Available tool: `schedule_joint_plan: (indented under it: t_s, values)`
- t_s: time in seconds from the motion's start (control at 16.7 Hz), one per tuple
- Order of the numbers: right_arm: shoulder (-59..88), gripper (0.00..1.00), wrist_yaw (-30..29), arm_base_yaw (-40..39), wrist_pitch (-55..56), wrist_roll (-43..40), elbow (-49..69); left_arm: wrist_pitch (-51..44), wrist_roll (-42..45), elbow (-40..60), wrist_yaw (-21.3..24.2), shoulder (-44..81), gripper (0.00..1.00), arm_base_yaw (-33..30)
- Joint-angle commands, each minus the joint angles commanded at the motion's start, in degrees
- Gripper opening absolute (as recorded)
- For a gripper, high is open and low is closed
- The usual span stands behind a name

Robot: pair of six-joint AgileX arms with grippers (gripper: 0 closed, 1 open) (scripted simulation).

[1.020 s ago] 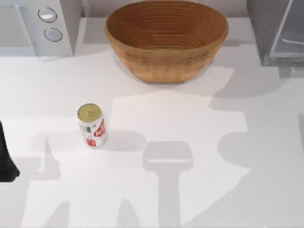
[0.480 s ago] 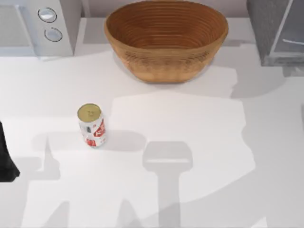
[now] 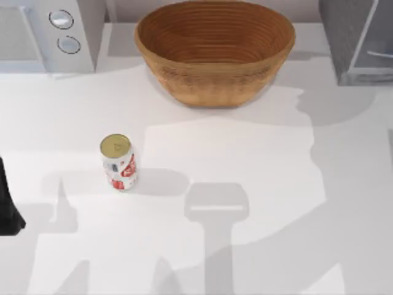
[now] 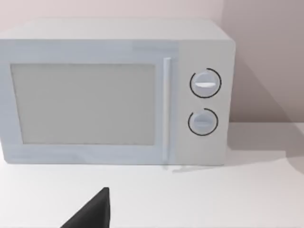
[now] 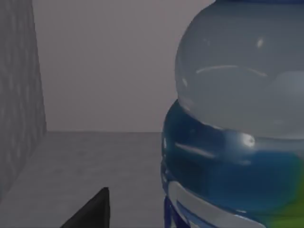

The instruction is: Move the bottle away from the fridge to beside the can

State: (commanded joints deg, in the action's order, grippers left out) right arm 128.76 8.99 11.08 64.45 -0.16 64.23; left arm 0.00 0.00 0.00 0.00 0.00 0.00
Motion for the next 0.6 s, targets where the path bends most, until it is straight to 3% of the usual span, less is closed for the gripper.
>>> schedule_joint_plan:
  t_s: [0.54,0.6]
  values:
    - [3.9,1.0,-0.6,-0.5,-3.9,0.0,7.8,0.0,0.0,0.0,0.0,0.0,1.0,0.0]
    - [3.9,0.92,-0.6,-0.5,-3.9,0.0,7.8,0.0,0.0,0.0,0.0,0.0,1.0,0.0]
